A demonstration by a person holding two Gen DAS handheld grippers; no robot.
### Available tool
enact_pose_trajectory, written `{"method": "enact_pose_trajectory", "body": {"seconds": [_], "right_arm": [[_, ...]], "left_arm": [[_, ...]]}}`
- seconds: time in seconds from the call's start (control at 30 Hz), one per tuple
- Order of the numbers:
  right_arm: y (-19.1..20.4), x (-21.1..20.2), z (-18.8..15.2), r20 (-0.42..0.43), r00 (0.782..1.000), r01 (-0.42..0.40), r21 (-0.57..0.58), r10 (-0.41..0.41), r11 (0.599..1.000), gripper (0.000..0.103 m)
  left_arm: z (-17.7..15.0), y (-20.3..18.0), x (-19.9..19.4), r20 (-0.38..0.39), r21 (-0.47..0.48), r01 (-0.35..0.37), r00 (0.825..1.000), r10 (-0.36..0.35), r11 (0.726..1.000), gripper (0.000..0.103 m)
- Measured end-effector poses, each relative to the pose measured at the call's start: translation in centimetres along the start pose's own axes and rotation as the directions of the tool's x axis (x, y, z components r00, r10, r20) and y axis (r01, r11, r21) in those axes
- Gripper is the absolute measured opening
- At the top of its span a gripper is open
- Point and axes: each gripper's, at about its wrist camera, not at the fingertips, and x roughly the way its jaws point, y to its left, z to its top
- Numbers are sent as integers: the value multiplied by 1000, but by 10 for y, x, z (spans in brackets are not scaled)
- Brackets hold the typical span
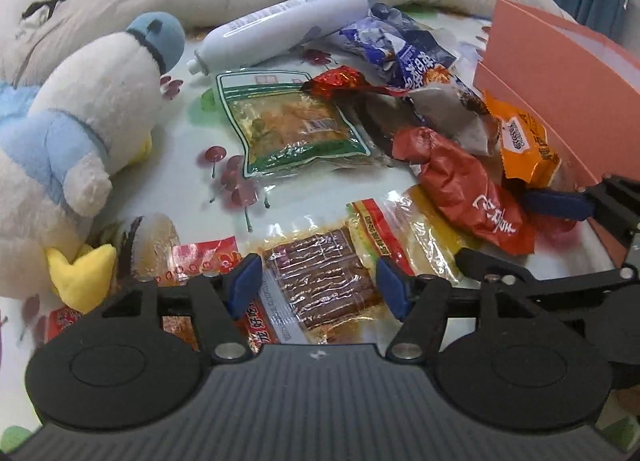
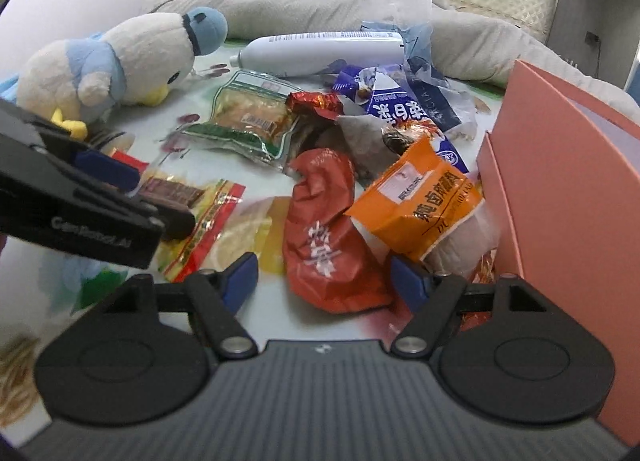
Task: Organize snacks
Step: 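Lower the right gripper onto the red wrapper and close it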
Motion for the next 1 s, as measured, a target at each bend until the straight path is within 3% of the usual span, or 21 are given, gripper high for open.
{"method": "enact_pose_trajectory", "body": {"seconds": [0.07,0.13,0.37,0.43,0.5,0.6,0.7,0.73,0.9,1.0], "right_arm": [[-3,3,2,-8,1000,-25,25,26,999,70],[-3,3,3,-12,999,-45,33,46,998,57],[-1,-5,1,-26,999,-39,14,40,999,56],[-1,-11,-2,-33,999,-40,11,41,999,56],[-1,-19,-7,-39,999,-36,-3,35,999,56],[1,-32,-16,-47,998,-33,-14,32,999,56],[5,-46,-26,-53,998,-29,-28,27,999,56],[6,-49,-28,-57,998,-29,-29,27,999,56],[12,-70,-43,-72,997,-31,-33,28,999,56],[14,-83,-50,-82,996,-35,-31,33,999,56]], "left_arm": [[1,3,1,1,-14,7,1000,-7,1000,65],[0,3,0,7,-13,14,1000,-14,1000,64],[-6,-1,-8,21,-12,10,1000,-10,1000,58],[-10,-4,-13,26,-12,13,1000,-13,1000,53],[-15,-5,-19,28,-27,30,999,-29,999,38],[-23,-6,-27,25,-53,42,999,-41,998,28],[-33,-7,-35,19,-90,56,998,-54,994,26],[-38,-8,-35,-10,-104,76,997,-77,992,21],[-64,-17,-57,11,-154,125,992,-125,980,21],[-77,-18,-72,23,-196,119,993,-117,973,21]]}}
